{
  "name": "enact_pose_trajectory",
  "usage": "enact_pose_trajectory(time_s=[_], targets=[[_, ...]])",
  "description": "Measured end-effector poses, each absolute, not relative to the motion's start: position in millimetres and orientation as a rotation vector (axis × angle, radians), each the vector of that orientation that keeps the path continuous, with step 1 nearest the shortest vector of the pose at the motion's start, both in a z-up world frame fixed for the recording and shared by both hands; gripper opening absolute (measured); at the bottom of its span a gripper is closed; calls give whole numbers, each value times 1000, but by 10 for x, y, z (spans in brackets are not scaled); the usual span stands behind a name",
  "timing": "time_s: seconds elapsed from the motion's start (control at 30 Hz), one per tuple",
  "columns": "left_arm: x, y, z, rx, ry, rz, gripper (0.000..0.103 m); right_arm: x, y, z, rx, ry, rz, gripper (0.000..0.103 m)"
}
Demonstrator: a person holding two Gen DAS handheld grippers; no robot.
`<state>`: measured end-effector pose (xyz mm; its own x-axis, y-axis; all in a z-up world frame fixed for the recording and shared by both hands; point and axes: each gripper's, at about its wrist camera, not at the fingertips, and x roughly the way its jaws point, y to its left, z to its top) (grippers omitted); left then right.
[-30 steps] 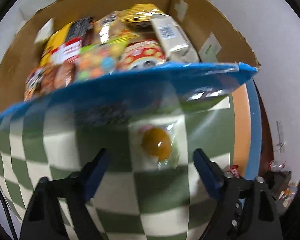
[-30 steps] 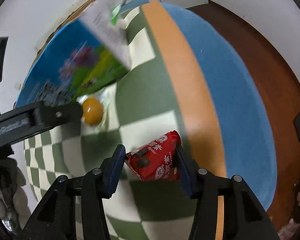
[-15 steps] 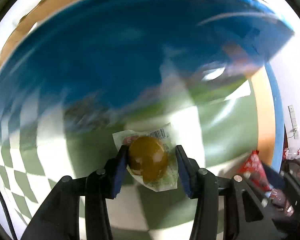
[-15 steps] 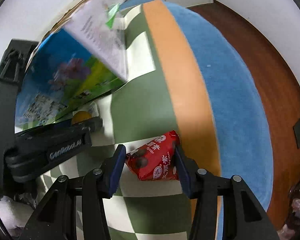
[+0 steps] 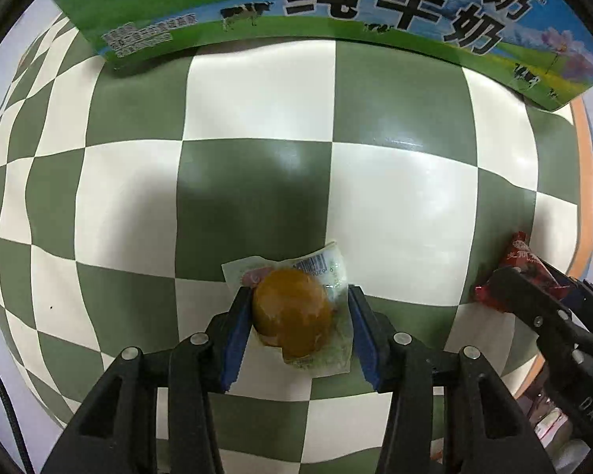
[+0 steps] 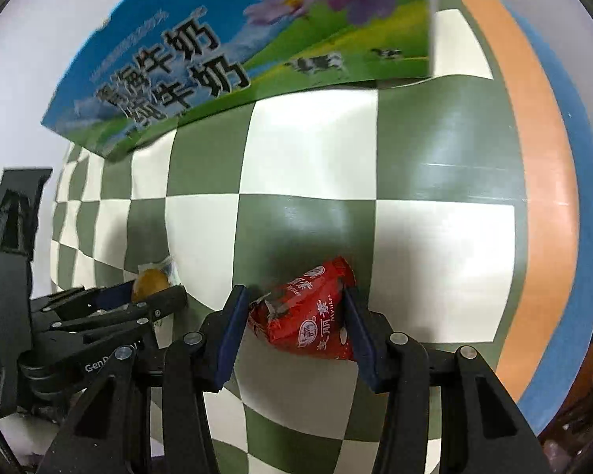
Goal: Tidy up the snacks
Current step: 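Carry the red packet and egg packet into the box and open both tools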
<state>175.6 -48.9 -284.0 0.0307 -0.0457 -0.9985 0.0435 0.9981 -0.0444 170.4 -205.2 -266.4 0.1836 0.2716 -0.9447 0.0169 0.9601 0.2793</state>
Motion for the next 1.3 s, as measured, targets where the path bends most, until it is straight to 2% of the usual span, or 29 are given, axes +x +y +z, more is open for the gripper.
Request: enact_pose_trajectory(time_s=[0.77, 1.03, 1.3], targets=[[1990, -371, -2899, -34, 1527, -74, 45, 1794, -1733, -2880, 184, 1390, 143, 54], [1928, -331, -2271, -77, 1430, -156, 45, 1719, -1797, -2513, 240, 1338, 183, 45], [2193, -307, -1268, -157, 1271, -253, 45, 1817, -1818, -1870, 322, 1233, 272, 44]])
